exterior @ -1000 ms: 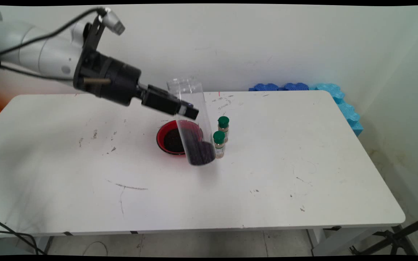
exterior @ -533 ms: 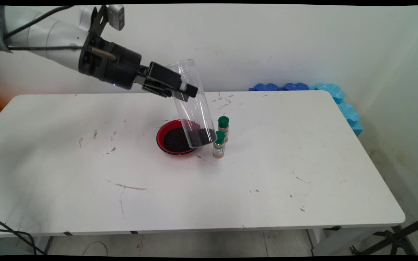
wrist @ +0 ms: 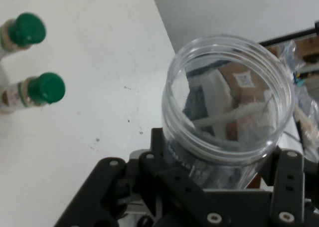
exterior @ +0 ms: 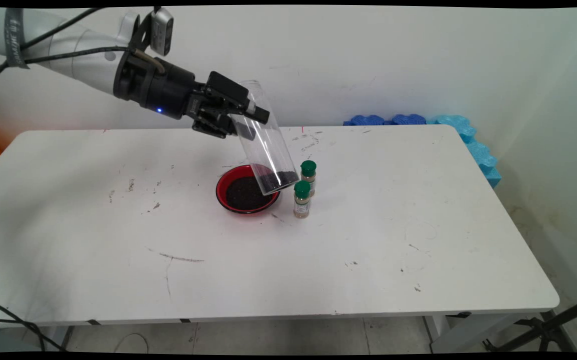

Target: Pour the black seasoning powder in the red bowl

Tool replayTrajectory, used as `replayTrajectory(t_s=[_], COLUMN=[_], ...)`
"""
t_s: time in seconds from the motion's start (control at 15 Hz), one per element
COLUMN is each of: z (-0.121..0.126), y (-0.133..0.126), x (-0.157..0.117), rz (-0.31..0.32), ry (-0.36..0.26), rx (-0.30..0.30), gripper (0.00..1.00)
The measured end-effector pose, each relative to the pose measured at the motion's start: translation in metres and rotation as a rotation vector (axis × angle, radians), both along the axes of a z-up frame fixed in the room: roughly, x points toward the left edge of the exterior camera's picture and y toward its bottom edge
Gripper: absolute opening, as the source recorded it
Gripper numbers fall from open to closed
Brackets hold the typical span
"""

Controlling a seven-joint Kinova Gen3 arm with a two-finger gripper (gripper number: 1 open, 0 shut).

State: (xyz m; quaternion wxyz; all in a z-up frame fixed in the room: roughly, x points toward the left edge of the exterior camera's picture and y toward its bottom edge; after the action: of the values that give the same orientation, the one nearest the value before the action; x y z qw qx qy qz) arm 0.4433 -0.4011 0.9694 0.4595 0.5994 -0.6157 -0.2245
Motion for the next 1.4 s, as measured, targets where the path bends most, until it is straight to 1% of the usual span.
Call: replayTrajectory(t_s=[0.13,0.33,0.73,1.07,1.4], z=[-0.006,-0.017,-0.038,-0.052,-0.061], y=[-0.003,-0.006,-0.009,-0.01,-0.012], x=[0.006,0.014,0.023,0.027,0.029], rz=[0.047,0.096,0.163,0.222,0.274], ry=[0.021,0.043,0.092,0.159,0.226], rx=[0.083,0.184,0.355,0.508,0.642], gripper=[0.0,0.0,0.0,0.0,0.0])
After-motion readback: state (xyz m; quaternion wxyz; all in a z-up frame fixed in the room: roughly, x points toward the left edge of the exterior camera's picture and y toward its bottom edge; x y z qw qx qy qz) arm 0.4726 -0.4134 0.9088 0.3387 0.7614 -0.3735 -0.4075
